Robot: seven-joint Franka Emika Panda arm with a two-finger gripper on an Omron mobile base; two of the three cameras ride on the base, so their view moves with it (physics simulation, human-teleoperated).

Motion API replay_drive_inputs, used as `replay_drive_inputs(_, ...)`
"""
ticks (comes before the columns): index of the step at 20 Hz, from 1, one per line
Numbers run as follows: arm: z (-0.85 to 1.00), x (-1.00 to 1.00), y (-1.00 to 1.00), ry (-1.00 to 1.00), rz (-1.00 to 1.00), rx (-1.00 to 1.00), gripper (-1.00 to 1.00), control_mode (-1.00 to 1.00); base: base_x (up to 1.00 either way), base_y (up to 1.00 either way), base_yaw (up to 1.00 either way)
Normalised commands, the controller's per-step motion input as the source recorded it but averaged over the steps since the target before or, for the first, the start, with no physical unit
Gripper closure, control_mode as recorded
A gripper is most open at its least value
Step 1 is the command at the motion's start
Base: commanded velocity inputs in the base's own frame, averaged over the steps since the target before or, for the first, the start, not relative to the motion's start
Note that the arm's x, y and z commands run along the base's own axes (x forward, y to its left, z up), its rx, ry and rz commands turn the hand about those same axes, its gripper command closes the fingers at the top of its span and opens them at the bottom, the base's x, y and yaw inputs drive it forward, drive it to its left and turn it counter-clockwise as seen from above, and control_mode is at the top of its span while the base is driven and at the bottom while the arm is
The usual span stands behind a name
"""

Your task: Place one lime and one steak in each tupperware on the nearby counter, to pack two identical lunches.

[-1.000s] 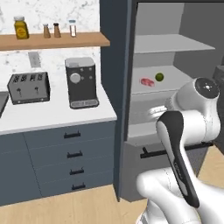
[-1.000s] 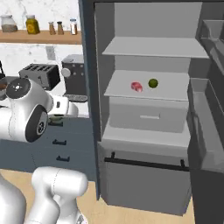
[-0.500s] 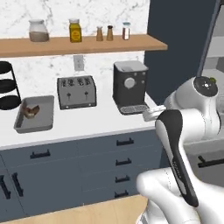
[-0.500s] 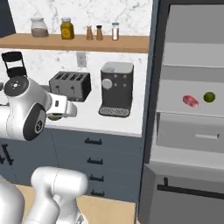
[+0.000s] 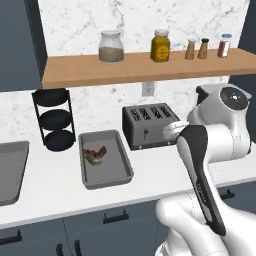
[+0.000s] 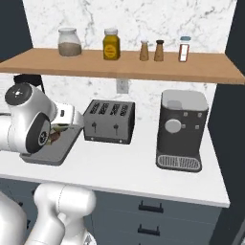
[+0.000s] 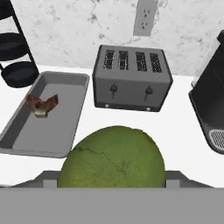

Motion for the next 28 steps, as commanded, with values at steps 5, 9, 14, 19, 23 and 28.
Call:
replay_drive_inputs(5,0.0,0.0,0.0,0.0,0.0,0.0,1.0,1.0,0.8,1.0,-0.09)
replay_drive_inputs(9,-0.2,0.09,0.23,0.04,-0.02,-0.03,1.0,-1.0,0.43,0.75,-0.1)
replay_drive_inputs(14,-0.86,0.36,0.58,0.19,-0.01,-0.01,1.0,-1.0,0.0,0.0,0.0)
replay_drive_inputs(19,-1.0,0.59,0.55,0.16,0.0,0.0,1.0,-1.0,0.0,0.0,0.0)
replay_drive_inputs(23,-1.0,0.57,0.5,0.13,0.0,0.0,1.0,-1.0,0.0,0.0,0.0)
replay_drive_inputs(28,-0.87,0.44,0.35,0.09,0.01,0.0,1.0,-1.0,0.0,0.0,0.0)
